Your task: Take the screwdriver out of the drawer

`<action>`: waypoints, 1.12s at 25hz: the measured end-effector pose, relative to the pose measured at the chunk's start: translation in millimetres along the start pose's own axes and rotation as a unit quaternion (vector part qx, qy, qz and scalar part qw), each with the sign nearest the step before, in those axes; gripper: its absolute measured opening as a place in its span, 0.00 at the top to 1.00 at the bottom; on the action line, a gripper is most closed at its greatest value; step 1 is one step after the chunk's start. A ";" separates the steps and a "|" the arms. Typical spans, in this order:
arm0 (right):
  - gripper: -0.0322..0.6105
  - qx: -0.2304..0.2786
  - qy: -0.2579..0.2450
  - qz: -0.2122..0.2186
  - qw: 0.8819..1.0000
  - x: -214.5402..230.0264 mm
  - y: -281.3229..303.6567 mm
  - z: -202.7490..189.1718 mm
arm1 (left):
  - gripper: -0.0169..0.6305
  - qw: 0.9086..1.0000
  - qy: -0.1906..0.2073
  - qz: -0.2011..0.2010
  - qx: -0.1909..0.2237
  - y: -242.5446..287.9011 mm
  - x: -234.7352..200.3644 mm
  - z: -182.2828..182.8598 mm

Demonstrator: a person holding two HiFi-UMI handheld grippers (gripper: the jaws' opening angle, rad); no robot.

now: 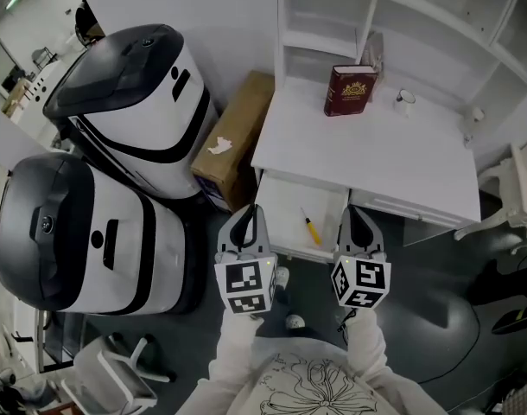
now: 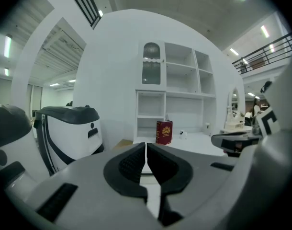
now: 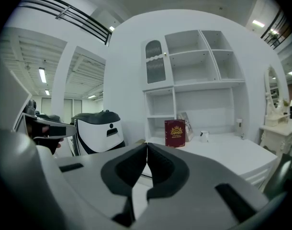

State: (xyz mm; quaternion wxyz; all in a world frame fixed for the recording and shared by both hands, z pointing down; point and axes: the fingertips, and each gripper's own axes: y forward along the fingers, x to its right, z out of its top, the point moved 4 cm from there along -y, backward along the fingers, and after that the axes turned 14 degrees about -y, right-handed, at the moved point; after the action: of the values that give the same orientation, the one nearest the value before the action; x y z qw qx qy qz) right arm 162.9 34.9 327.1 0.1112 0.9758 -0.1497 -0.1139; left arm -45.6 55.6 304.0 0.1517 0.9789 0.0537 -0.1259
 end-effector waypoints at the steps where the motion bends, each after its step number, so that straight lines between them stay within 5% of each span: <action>1: 0.95 -0.003 0.001 -0.002 1.000 1.1 9.1 0.5 | 0.95 1.000 0.001 -0.002 -0.002 9.5 -2.8 3.3; 13: 0.94 -0.053 0.008 -0.017 0.998 7.9 93.9 -11.7 | 0.95 0.999 0.002 -0.021 -0.042 101.4 -38.9 13.4; 28: 0.93 -0.134 0.016 -0.002 0.991 0.9 145.0 -71.5 | 0.95 0.991 -0.019 -0.031 -0.128 161.0 -72.3 -40.1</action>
State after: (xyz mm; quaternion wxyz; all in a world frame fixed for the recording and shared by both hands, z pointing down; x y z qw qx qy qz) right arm 143.3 -87.3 431.2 0.2434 0.9540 -0.1296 -0.1179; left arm -83.0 -89.5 405.6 0.2727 0.9468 0.0968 -0.1409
